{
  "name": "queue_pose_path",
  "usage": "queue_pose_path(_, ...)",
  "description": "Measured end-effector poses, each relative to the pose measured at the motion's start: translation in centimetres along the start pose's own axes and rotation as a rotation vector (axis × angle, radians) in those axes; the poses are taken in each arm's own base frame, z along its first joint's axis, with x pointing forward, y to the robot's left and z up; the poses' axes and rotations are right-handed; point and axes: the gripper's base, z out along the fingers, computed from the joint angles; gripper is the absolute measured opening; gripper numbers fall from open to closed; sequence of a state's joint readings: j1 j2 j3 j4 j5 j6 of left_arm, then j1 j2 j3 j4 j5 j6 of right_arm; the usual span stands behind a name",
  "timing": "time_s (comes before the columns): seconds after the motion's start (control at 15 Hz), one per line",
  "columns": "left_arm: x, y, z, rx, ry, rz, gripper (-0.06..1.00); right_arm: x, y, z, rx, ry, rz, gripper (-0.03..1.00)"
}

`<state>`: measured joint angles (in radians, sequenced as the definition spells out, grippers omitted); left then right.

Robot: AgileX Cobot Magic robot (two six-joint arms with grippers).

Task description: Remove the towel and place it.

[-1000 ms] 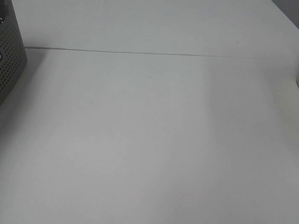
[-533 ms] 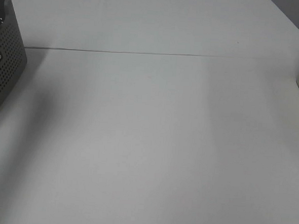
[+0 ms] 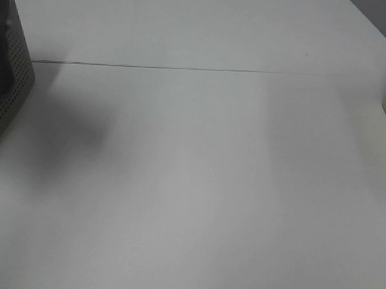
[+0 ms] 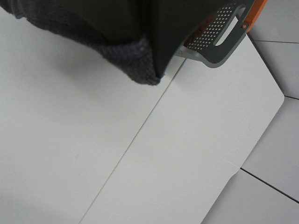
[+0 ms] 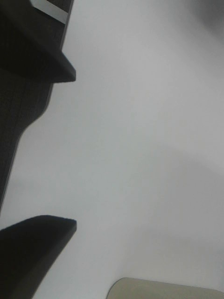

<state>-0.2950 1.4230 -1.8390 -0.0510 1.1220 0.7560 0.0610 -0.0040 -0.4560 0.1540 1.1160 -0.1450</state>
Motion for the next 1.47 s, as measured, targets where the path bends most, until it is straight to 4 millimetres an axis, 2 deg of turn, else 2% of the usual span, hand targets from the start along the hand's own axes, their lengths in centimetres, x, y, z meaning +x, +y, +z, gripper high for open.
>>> queue_pose_path(0.2,0.0,-0.1,1.5,0.023,0.018,0.001,0.0,0.0,0.1,0.0,-0.006,-0.001,0.003,0.77)
queue_pose_path(0.4,-2.4,-1.0,1.6,-0.032,-0.102,0.104,0.0,-0.3,0.2,0.0,-0.018,-0.025,0.011,0.77)
queue_pose_path(0.67,-4.1,-1.4,2.8,-0.099,-0.182,0.176,0.0,-3.1,0.9,1.7,-0.146,-0.048,0.038,0.77)
queue_pose_path(0.8,-4.8,-2.2,3.8,-0.092,-0.197,0.253,0.0,-5.2,1.6,3.7,-0.286,-0.053,-0.001,0.77)
queue_pose_path(1.0,-5.8,-2.9,3.9,-0.096,-0.252,0.28,0.0,-8.2,2.8,8.7,-0.562,-0.047,-0.06,0.77)
queue_pose_path(1.2,-6.3,-3.6,3.7,-0.073,-0.276,0.285,0.0,-10.8,2.9,13.1,-0.699,-0.078,-0.085,0.77)
queue_pose_path(1.33,-6.9,-4.6,3.5,-0.048,-0.302,0.296,0.0,-12.5,2.6,16.6,-0.744,-0.058,-0.075,0.77)
queue_pose_path(1.4,-7.0,-4.7,3.5,-0.044,-0.306,0.299,0.0,-12.7,2.5,17.3,-0.75,-0.051,-0.067,0.77)
queue_pose_path(1.47,-7.3,-5.0,3.4,-0.041,-0.317,0.304,0.0,-13.5,2.3,19.0,-0.763,-0.039,-0.064,0.77)
